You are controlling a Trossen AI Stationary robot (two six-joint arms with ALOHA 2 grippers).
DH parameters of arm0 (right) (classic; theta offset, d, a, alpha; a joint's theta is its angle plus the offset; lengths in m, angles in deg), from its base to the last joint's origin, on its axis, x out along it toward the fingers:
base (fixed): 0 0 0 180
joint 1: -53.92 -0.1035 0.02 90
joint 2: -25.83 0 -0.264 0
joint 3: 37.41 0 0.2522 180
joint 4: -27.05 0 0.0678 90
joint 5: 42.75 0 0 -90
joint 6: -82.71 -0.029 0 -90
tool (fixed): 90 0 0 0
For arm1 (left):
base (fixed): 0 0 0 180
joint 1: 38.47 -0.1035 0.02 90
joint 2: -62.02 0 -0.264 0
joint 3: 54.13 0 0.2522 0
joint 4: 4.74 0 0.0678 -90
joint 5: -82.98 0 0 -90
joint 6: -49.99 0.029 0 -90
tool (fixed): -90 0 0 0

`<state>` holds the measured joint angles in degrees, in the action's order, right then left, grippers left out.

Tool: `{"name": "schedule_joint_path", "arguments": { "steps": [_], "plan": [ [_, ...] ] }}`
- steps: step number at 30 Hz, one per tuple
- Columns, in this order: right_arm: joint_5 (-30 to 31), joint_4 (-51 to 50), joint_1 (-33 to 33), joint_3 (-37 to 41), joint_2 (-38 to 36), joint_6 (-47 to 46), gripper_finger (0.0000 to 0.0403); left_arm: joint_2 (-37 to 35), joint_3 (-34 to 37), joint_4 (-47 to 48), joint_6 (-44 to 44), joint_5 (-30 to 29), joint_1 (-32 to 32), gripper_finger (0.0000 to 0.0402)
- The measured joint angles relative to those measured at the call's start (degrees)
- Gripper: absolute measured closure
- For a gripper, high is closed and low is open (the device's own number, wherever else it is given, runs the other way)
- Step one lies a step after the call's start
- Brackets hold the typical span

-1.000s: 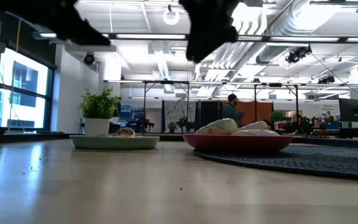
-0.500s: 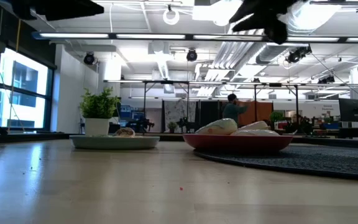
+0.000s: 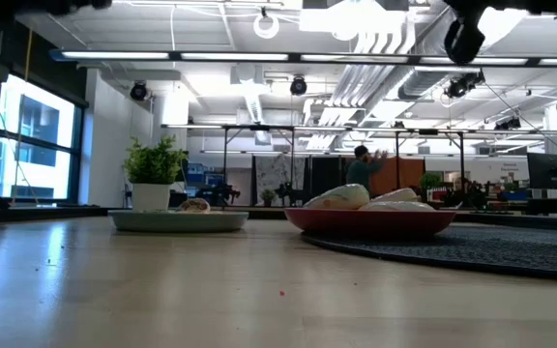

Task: Pick & Place donuts
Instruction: Return to Home Position

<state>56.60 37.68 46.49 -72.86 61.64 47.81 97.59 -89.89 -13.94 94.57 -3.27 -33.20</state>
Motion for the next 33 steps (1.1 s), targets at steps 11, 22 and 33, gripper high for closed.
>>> {"name": "schedule_joint_path", "arguments": {
  "steps": [11,22,33],
  "plan": [
    [-5.78,7.69,2.61,13.51,-10.22,5.58,0.032,-10.77,5.99,7.51,1.13,10.55,-10.73,0.022],
    [-5.07,7.09,2.65,21.11,-21.75,9.73,0.032,-32.69,6.05,30.87,4.64,-0.63,-8.92,0.022],
    [6.19,0.68,2.67,21.12,-24.72,15.94,0.032,-35.16,10.78,35.63,7.71,-2.49,-8.99,0.022]
  ]
}}
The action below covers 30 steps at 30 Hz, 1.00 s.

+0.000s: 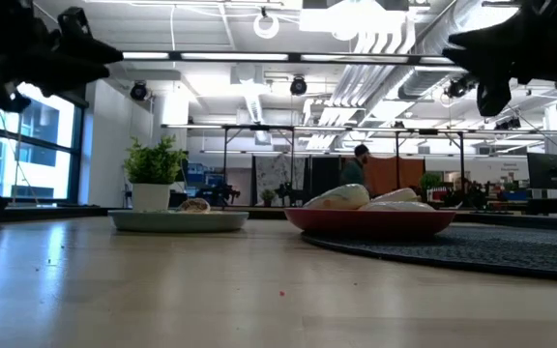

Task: Pick & Place donuts
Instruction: Return to Home Position

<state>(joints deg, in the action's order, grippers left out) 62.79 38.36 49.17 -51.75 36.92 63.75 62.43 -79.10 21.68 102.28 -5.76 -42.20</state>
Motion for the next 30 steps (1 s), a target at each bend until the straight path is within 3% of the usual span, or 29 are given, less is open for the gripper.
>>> {"name": "schedule_joint_path", "arguments": {
  "steps": [3,6,12,20,25,30],
  "plan": [
    [3.36,-3.1,0.0,0.01,0.09,-2.71,0.032,-0.13,3.59,-4.53,-0.02,-0.1,0.0,0.022],
    [3.94,-5.25,0.0,0.02,0.05,-4.99,0.032,0.02,5.44,-2.48,-0.82,-1.45,0.0,0.022],
    [3.27,-6.98,0.0,0.02,0.15,-5.0,0.032,0.22,5.07,2.94,-2.24,-1.16,0.0,0.022],
    [3.18,-7.0,-0.02,0.04,-0.06,-5.0,0.032,0.09,5.1,3.31,-1.11,-1.68,0.02,0.022],
    [3.18,-7.78,-0.5,0.04,-3.12,-5.0,0.032,-0.02,5.15,3.2,-1.11,-1.83,0.02,0.022],
    [3.19,-9.97,-0.52,0.06,-10.77,-5.0,0.032,-0.04,5.19,3.2,-1.11,-1.96,0.51,0.022]
  ]
}}
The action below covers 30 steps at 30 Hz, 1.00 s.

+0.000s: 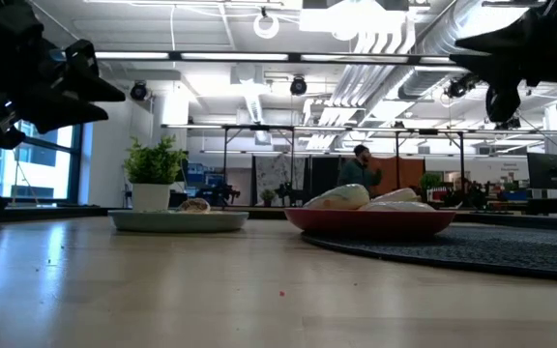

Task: Pick & Place donuts
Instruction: Return to Home Position

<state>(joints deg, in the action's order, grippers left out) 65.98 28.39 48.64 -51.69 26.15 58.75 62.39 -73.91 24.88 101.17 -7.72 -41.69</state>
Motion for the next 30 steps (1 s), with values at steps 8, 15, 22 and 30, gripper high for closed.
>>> {"name": "schedule_joint_path", "arguments": {
  "steps": [8,15,22,30],
  "plan": [
    [0.22,3.01,0.04,0.01,-0.29,-0.02,0.032,0.0,0.07,0.13,0.0,0.13,2.03,0.022],
    [0.19,2.51,0.04,0.01,0.8,-0.02,0.032,0.0,0.11,0.11,0.0,-0.18,2.11,0.022],
    [0.19,2.53,0.03,0.03,0.8,-0.02,0.032,0.0,0.15,0.11,0.0,-0.23,2.13,0.022],
    [0.19,2.52,0.03,0.03,0.8,-0.02,0.032,0.0,0.15,0.13,0.0,-0.21,2.13,0.022]
  ]
}}
